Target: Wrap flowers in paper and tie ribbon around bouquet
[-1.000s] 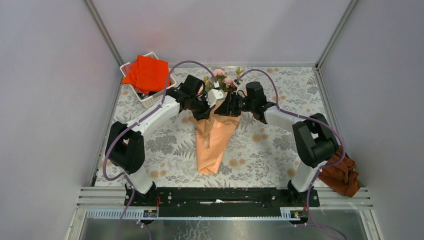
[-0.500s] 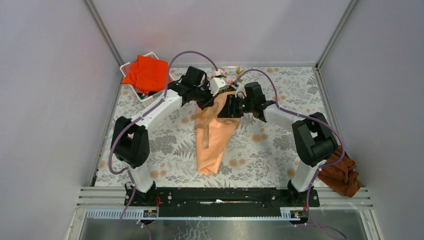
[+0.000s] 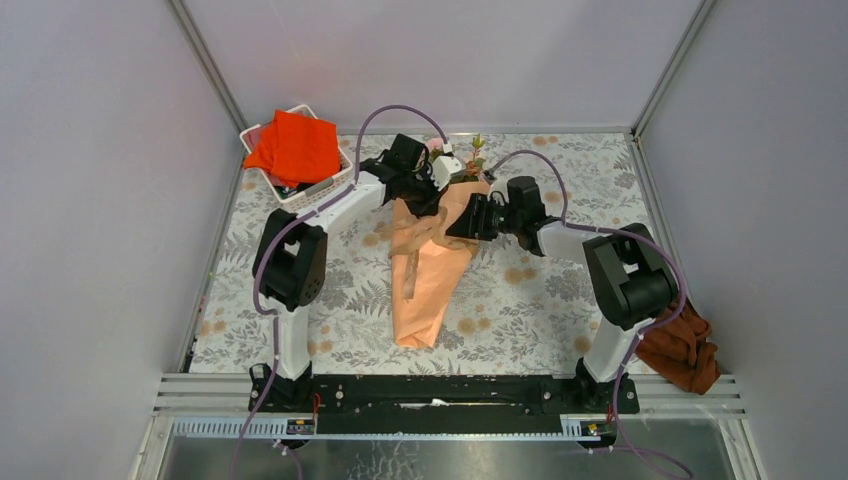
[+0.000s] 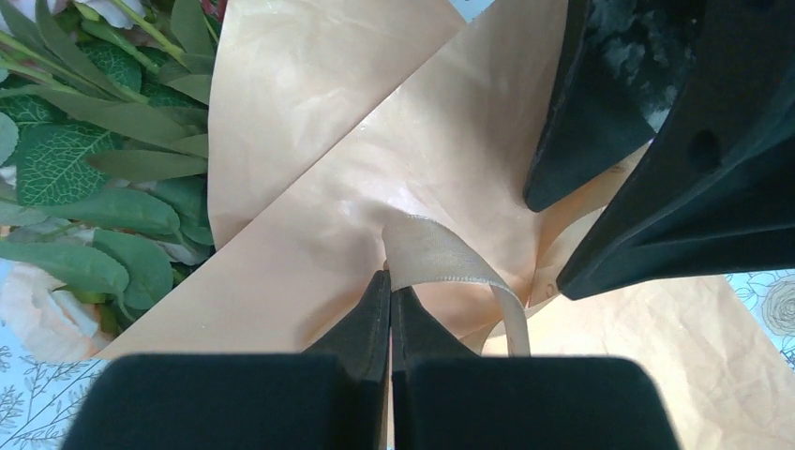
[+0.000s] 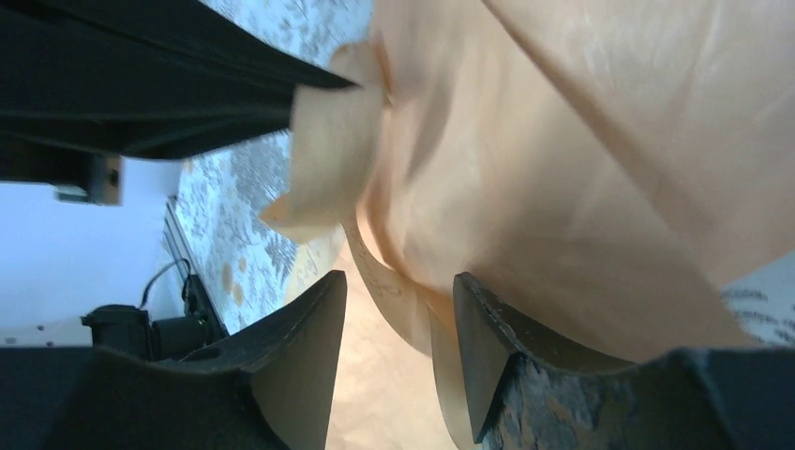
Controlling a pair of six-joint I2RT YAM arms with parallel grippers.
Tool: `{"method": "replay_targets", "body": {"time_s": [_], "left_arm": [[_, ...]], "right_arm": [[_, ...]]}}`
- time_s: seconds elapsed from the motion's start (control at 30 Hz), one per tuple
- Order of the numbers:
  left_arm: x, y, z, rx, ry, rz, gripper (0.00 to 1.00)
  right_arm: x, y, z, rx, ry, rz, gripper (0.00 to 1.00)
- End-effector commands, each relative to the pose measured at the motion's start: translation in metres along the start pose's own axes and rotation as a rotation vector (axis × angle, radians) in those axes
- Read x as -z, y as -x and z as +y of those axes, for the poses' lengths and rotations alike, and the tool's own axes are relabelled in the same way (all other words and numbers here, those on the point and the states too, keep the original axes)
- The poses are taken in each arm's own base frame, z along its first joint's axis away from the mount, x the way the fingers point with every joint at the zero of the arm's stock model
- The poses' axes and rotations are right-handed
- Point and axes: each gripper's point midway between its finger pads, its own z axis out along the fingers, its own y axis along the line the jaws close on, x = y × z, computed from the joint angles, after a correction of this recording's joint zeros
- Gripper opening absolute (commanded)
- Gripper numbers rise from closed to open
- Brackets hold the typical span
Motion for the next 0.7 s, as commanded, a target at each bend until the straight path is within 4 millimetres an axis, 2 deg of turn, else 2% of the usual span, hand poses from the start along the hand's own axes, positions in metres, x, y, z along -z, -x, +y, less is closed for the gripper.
{"method": "replay_targets", "body": {"time_s": [0.0, 0.13, 0.47, 0.53, 0.67], "left_arm": [[0.004, 0.027, 0.002, -0.024, -0.004, -0.086, 0.0], [0.004, 0.025, 0.0, -0.023, -0.009, -0.083, 0.0], [0.001, 0.018, -0.006, -0.014, -0.03, -0.073, 0.0], [0.001, 0.018, -0.007, -0.014, -0.033, -0.071, 0.0], [0.003, 0.013, -0.01, -0.019, -0.042, -0.057, 0.01]], "right_arm": [[0.004, 0.046, 0.039, 0.056, 0.141, -0.141, 0.55], [0.001, 0.058, 0.045, 0.01, 0.184, -0.199, 0.59], [-0.018, 0.057, 0.025, -0.118, 0.141, -0.206, 0.59], [-0.022, 0.055, 0.024, -0.124, 0.137, -0.19, 0.52], [-0.025, 0.049, 0.02, -0.138, 0.122, -0.177, 0.22]]}}
